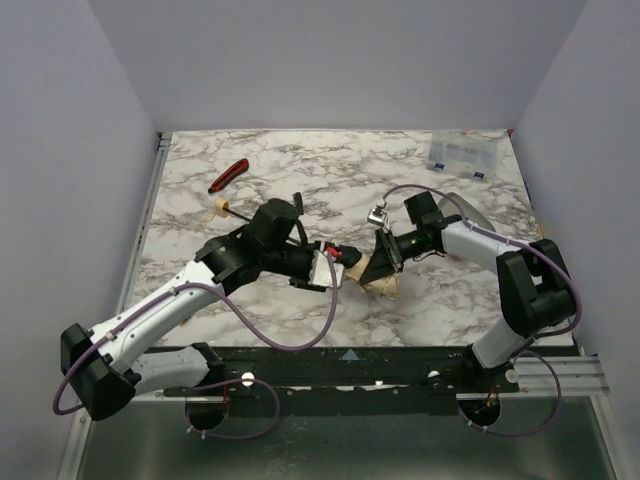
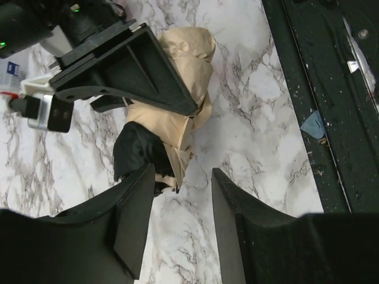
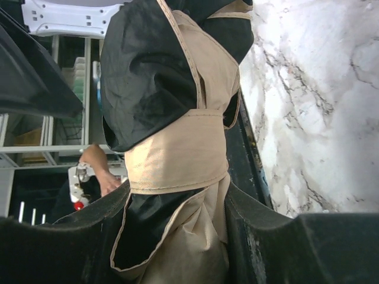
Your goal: Open the umbrella
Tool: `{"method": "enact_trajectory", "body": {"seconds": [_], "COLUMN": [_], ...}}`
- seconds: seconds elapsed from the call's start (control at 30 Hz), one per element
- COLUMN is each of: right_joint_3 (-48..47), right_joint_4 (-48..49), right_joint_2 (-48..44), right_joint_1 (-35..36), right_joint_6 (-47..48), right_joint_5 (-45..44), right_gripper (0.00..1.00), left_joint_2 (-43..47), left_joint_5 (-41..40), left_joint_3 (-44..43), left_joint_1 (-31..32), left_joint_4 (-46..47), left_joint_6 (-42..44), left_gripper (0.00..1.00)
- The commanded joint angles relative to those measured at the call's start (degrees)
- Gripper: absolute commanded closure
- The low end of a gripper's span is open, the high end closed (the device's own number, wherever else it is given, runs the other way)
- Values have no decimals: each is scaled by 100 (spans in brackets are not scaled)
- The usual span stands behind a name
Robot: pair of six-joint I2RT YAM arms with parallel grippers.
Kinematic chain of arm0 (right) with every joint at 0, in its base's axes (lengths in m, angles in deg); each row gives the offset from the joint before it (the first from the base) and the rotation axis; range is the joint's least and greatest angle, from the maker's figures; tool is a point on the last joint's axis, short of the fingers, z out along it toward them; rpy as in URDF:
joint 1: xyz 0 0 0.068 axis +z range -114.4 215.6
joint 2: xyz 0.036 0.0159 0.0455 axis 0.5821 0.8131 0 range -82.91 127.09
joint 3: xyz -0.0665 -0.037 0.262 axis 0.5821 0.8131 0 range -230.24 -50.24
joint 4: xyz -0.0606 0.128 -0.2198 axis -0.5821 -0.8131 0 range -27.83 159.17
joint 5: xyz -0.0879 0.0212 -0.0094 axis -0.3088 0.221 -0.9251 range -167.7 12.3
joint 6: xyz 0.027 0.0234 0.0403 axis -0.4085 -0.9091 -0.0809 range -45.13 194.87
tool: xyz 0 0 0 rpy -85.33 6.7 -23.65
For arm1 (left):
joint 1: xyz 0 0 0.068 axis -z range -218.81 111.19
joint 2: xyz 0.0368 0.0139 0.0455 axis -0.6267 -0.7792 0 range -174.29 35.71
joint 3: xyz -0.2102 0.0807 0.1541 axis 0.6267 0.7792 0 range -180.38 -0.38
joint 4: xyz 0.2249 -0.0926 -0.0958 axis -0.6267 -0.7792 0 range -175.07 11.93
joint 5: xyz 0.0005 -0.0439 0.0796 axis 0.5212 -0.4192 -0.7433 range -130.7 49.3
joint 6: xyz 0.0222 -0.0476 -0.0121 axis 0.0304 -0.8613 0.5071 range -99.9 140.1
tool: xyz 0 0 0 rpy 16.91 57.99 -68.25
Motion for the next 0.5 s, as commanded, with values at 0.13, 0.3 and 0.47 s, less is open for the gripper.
{"method": "enact_trajectory", "body": {"seconds": [0.13, 0.3, 0.47], "right_joint_3": [37, 49, 73], "right_joint_4": [192, 192, 192], "right_joint_2": [26, -51, -90], "right_joint_1": [-1, 0, 1], "right_joint_6": [-176, -231, -213], "right_joint_5": [815, 818, 845], "right_gripper": [100, 100, 100], "left_joint_2": [-778, -994, -1139], "left_joint_5": [-1042, -1247, -1767], "left_joint_3": [-475, -331, -17], "left_joint_1": [855, 1028, 1285], "left_joint_4": [35, 304, 657], "left_joint_6": [459, 513, 648], "left_gripper": [59, 64, 65]}}
